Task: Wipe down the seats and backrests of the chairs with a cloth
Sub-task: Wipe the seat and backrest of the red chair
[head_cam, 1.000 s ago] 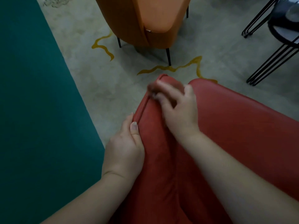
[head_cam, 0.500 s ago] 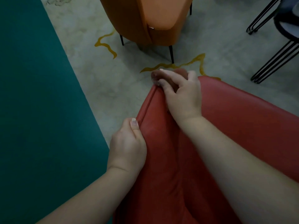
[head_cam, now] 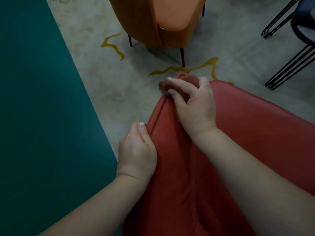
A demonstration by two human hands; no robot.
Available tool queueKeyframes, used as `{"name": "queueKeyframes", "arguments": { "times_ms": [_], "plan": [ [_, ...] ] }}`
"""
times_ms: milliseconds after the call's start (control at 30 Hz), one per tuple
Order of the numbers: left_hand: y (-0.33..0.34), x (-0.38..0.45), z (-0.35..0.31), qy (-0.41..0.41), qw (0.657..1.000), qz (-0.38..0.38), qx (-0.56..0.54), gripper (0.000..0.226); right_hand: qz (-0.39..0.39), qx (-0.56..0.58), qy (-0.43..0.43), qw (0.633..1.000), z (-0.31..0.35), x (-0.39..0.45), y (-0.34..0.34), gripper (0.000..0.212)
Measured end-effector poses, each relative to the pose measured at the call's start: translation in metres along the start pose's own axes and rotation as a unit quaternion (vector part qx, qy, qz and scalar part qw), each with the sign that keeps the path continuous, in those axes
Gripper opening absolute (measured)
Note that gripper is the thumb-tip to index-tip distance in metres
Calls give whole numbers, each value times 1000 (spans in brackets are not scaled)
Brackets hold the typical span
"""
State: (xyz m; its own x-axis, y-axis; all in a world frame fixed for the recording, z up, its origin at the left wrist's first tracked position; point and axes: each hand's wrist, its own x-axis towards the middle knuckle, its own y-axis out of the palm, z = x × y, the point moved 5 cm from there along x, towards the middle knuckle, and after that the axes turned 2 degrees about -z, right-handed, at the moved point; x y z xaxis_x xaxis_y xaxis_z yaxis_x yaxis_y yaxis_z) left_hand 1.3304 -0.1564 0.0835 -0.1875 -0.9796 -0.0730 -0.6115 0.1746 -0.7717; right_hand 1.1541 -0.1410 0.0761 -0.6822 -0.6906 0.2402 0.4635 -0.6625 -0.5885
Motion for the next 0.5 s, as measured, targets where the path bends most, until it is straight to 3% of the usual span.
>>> {"name": "queueKeyframes", "arguments": {
  "times_ms": [133, 233, 333, 400, 500],
  "plan": [
    [-1, 3, 3, -2, 1000, 11, -11, 31, 49, 32, -58, 997, 9, -50, -10, 34],
    [-3, 5, 11, -17, 997, 74, -28, 37, 87, 57, -89, 991, 12, -94, -20, 35],
    [-15, -17, 24, -6, 993, 108, -45, 40, 63, 39, -74, 995, 13, -85, -20, 31],
    [-26, -47, 37, -21, 993, 101, -60, 40, 25, 4, -38, 999, 14, -62, -13, 29],
    [-31, -78, 49, -51, 994, 79, -47, 48, 37, 2, -14, 999, 17, -57, -8, 28]
  ]
}}
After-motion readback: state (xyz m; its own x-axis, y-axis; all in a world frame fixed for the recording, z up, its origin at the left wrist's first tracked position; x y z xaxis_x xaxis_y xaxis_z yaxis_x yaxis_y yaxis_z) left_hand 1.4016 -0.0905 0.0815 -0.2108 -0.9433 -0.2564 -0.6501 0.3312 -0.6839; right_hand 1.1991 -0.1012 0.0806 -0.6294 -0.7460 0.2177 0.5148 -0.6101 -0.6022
